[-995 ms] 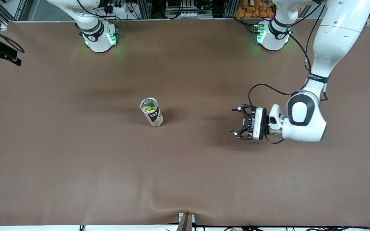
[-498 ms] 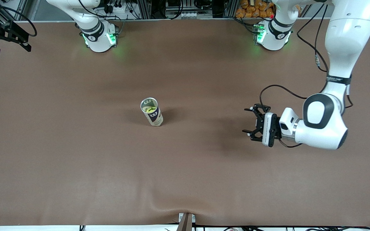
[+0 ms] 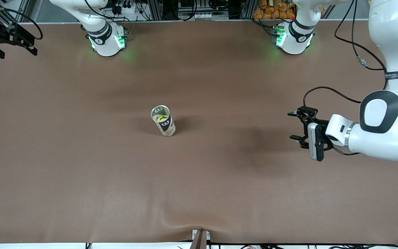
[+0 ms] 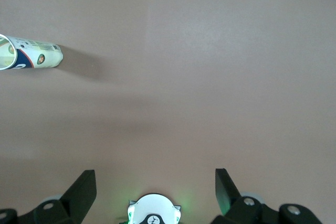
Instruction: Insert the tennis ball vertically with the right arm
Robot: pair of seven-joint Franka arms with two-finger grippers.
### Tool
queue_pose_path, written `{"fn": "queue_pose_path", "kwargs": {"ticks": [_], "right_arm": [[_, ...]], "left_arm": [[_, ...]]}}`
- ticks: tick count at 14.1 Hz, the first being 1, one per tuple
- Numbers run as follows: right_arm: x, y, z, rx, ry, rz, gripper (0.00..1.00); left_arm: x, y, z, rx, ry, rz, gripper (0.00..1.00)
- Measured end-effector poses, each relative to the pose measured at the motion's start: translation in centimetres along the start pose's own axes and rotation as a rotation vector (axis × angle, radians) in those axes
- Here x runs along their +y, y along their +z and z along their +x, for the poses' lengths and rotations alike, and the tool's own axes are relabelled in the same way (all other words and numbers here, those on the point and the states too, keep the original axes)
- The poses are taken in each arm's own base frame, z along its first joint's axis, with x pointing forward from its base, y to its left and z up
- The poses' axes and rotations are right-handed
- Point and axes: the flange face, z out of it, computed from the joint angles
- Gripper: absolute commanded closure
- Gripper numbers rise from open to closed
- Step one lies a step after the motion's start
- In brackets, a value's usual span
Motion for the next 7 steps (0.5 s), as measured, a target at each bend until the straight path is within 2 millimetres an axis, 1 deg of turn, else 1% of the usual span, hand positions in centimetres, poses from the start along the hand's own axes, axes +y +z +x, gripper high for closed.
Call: {"fn": "queue_pose_path", "kwargs": {"ticks": [2,5,7], "right_arm": [[0.0,0.1,0.0,-0.003,-0.001,0.002,0.0],[-0.1,0.2,-0.1,-0.01,-0.002,0.004,0.0],[-0.1,0.2,-0.1,-0.018,-0.003,0.005,0.0]], "left_arm": [[1.1,-1.2,0.1,-0.028,-0.137,0.036,0.0],[3.3,-3.7,0.4,-0.105,-0.341,0.176,0.0],[4.4,-5.1,0.5,-0.11,-0.479,0.242,0.0]]}}
